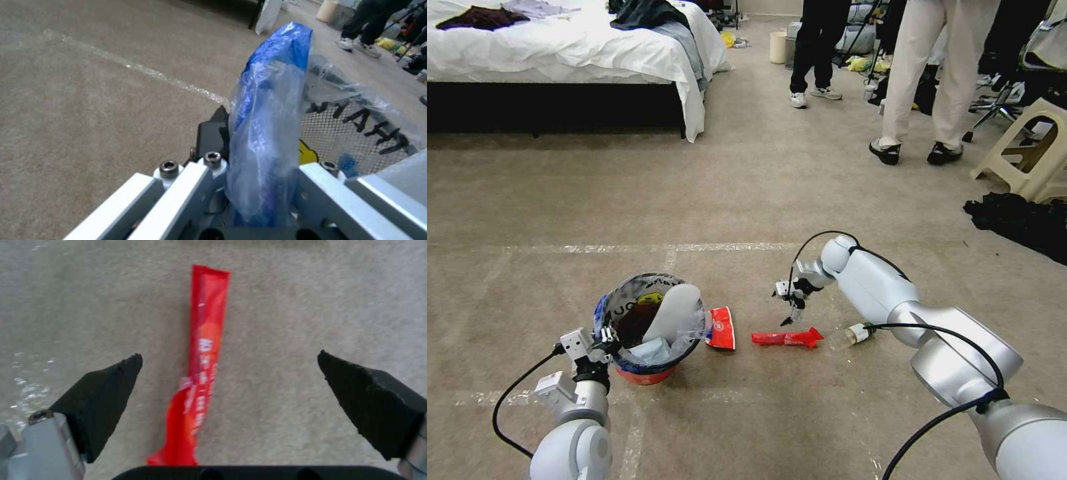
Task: Pick up the trash bin and place the garbage on the floor into it.
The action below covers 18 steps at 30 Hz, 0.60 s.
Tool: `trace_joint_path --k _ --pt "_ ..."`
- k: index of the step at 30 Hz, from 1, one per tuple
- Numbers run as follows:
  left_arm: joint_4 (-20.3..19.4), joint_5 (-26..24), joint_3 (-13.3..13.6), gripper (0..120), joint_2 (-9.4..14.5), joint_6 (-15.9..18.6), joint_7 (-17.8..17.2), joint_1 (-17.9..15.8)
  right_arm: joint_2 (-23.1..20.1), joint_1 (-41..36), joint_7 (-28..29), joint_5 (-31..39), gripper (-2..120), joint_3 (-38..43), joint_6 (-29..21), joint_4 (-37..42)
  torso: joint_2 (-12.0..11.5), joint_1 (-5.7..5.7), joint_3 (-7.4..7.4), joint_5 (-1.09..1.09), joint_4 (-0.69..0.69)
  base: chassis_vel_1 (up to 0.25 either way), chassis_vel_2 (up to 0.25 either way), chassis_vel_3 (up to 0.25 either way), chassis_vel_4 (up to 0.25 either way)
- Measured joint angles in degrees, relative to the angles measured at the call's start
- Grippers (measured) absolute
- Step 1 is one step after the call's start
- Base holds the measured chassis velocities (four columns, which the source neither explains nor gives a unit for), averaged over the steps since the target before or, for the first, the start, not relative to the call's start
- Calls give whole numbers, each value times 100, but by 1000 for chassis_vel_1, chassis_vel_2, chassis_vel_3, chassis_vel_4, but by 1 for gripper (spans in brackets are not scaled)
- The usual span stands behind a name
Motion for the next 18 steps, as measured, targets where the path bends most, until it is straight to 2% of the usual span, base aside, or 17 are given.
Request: trace_joint_path --k 10,18 --pt "56 17 -14 4 17 -8 0 11 -62 -177 -259 12 100 23 -206 -6 0 0 0 0 1 0 0 0 0" --pt "91 14 -25 4 27 -13 -1 10 -153 -402 -42 -155 100 141 -216 38 0 0 0 0 1 0 0 0 0"
